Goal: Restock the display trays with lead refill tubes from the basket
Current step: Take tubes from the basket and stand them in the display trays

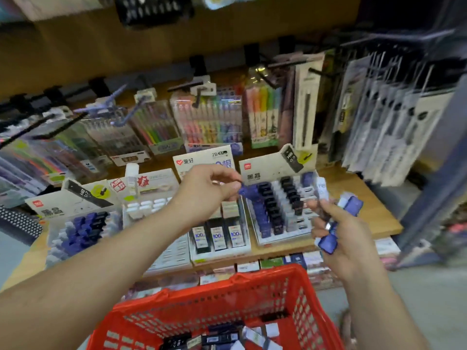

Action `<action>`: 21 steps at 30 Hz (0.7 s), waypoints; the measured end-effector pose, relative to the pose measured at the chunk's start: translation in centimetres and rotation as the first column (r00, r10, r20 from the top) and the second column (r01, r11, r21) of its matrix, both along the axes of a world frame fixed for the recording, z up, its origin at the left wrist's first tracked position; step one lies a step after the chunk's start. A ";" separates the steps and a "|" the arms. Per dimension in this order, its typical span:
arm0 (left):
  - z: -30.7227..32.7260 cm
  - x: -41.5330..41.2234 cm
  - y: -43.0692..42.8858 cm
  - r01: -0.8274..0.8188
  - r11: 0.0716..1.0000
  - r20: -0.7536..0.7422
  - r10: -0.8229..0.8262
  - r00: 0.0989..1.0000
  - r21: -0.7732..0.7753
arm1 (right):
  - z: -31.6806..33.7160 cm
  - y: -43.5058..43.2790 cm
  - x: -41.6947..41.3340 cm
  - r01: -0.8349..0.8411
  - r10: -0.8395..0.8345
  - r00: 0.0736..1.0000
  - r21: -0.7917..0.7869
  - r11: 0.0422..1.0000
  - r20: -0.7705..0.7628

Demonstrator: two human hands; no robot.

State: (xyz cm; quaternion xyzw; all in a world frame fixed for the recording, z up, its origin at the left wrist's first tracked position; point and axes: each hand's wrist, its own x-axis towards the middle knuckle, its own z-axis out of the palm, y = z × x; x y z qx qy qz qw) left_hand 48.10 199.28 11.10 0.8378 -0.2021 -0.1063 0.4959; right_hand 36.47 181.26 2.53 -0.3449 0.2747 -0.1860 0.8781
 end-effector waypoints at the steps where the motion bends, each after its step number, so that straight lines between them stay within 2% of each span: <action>1: -0.2 0.1 -1.5 0.008 1.000 0.040 -0.009 0.999 0.025 | -0.6 -1.0 -0.3 0.072 -0.072 0.997 0.025 0.997 -0.011; 4: -1.8 0.3 -5.3 0.068 0.992 0.121 -0.081 0.989 0.105 | -2.2 -2.8 -0.8 0.236 -0.233 0.971 0.060 0.970 -0.056; 7: -3.6 0.3 -8.3 0.103 0.977 0.247 -0.149 0.957 0.188 | -3.0 -3.3 -0.8 0.335 -0.326 0.939 0.073 0.940 -0.107; 10: -4.5 0.7 -11.4 0.095 0.978 0.332 -0.154 0.931 0.185 | -3.5 -3.1 -0.8 0.366 -0.352 0.926 0.100 0.925 -0.133; 13: -5.7 1.8 -14.4 0.080 0.963 0.438 -0.190 0.879 0.259 | -4.0 -2.9 -0.9 0.382 -0.363 0.920 0.129 0.915 -0.150; 21: -8.8 4.3 -17.5 0.075 0.868 0.469 -0.336 0.817 0.491 | -3.9 -3.5 -0.8 0.379 -0.356 0.924 0.207 0.902 -0.137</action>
